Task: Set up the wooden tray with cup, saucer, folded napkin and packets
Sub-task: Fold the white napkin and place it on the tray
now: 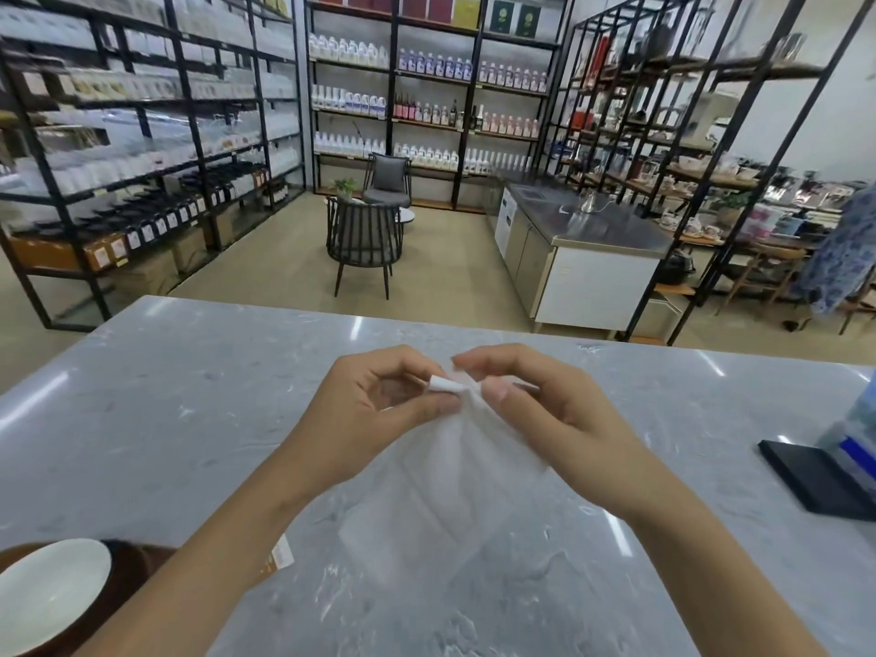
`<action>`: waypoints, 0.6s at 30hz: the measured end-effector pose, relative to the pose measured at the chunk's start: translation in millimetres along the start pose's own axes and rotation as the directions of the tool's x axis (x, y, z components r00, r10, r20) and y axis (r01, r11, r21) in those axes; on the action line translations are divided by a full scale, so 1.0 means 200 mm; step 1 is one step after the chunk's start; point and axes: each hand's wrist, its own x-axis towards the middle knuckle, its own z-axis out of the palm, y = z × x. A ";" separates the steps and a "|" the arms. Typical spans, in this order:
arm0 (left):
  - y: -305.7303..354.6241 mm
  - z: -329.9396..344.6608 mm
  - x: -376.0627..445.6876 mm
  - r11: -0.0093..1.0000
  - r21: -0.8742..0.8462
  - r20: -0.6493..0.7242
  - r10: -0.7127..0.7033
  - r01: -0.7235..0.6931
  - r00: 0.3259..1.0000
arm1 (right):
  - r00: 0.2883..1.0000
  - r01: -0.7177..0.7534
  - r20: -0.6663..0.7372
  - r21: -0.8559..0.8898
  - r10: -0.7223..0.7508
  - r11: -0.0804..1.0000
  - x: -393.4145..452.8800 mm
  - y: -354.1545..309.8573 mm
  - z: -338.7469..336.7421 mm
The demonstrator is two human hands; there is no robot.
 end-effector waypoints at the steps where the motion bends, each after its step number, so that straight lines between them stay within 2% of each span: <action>1: -0.01 -0.01 0.00 1.000 -0.001 -0.021 -0.009 0.009 1.000 | 1.000 -0.013 0.001 0.001 0.013 1.000 -0.01 0.02 0.00; 4: -0.03 -0.04 -0.01 1.000 0.010 -0.110 -0.023 0.024 0.994 | 0.995 -0.017 -0.096 -0.024 0.015 1.000 -0.04 0.08 0.02; 8: -0.05 -0.08 -0.03 0.997 -0.002 -0.139 -0.081 0.082 0.987 | 0.961 -0.075 -0.258 0.122 0.105 0.990 -0.05 0.16 0.04; 13: -0.06 -0.08 -0.08 0.987 -0.022 -0.108 -0.162 0.160 0.981 | 0.956 -0.090 -0.241 0.293 0.165 0.952 -0.08 0.21 0.06; 18: -0.17 -0.06 -0.17 0.969 0.020 -0.037 -0.244 0.245 0.969 | 0.962 -0.209 -0.103 0.328 0.255 0.921 -0.17 0.29 0.14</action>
